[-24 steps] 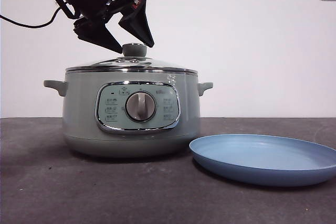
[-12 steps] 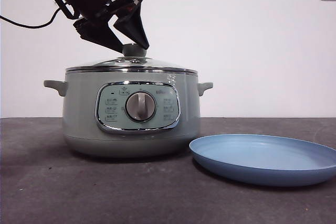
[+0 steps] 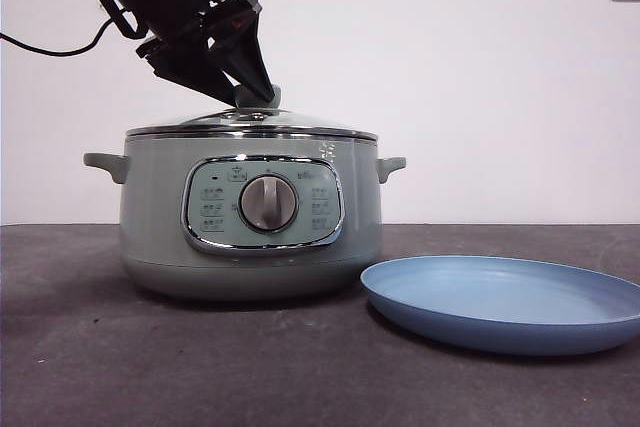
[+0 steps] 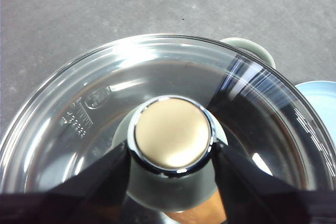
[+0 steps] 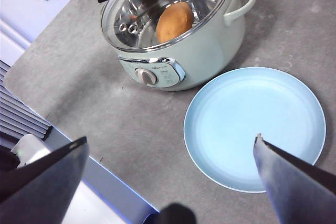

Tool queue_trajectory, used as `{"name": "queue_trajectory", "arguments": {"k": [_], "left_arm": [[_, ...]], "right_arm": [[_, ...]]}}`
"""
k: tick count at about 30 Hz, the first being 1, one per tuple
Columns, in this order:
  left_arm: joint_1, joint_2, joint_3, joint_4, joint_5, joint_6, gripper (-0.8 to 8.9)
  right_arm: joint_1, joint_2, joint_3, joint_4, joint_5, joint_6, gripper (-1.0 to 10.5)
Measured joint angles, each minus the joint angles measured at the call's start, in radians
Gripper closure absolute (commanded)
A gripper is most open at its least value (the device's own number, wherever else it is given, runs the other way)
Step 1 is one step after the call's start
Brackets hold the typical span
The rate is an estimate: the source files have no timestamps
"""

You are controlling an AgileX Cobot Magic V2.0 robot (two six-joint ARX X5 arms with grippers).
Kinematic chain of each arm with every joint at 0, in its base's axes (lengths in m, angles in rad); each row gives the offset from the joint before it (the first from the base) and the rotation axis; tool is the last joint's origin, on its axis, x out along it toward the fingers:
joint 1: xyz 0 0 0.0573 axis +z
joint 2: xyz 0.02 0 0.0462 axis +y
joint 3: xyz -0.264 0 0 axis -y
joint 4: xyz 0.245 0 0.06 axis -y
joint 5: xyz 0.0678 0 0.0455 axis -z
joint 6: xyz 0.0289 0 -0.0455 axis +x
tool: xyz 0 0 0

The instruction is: Take the potato out from the steamer,put the potato on the plate,close the lid

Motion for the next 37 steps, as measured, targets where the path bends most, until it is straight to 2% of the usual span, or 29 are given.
{"name": "queue_trajectory", "arguments": {"k": [8, 29, 37], "left_arm": [[0.000, 0.000, 0.000, 0.004, -0.001, 0.000, 8.17], [-0.001, -0.006, 0.000, 0.029, -0.004, -0.011, 8.20], [-0.001, -0.090, -0.001, 0.032, -0.010, -0.012, 8.20]], "right_arm": [[0.000, 0.000, 0.000, 0.000, 0.000, 0.000, 2.9], [0.000, 0.000, 0.000, 0.000, 0.000, 0.001, 2.9], [0.000, 0.008, 0.000, 0.008, 0.000, 0.016, 2.9]]}}
